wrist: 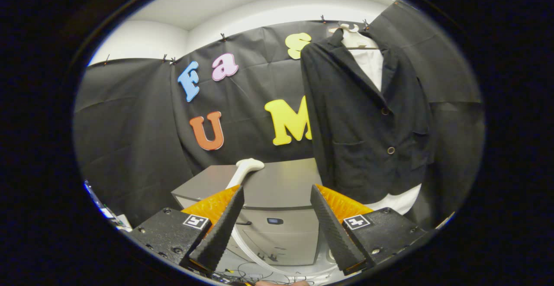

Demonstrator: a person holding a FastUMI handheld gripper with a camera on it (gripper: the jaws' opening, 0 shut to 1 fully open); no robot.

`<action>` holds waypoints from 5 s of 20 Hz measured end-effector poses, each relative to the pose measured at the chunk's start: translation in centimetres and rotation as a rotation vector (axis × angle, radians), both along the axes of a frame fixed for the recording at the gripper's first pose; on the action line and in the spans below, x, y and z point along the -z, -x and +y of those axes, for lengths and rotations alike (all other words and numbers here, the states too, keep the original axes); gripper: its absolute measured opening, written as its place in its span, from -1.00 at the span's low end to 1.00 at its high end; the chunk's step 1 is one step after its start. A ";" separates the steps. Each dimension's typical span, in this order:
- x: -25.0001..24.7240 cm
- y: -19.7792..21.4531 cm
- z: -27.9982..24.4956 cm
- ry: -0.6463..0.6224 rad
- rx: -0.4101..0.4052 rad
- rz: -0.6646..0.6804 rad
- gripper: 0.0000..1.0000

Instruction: Iron the clothes twice with a garment steamer, once on the left side and once on the right side.

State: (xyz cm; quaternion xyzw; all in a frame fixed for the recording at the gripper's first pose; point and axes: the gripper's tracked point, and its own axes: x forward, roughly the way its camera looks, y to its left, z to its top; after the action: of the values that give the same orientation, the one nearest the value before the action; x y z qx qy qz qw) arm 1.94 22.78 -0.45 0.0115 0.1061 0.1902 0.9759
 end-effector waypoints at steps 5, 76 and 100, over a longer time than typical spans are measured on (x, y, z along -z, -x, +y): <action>1.4 -3.2 5.7 0.022 -0.074 0.088 0.97; 2.7 -12.0 -1.3 -0.006 0.122 0.224 -0.23; -22.9 -12.2 -17.5 -0.047 0.213 -0.293 -0.23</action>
State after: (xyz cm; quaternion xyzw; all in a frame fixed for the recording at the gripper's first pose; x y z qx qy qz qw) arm 14.09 5.23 22.45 0.0175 -0.0433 0.0878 0.9950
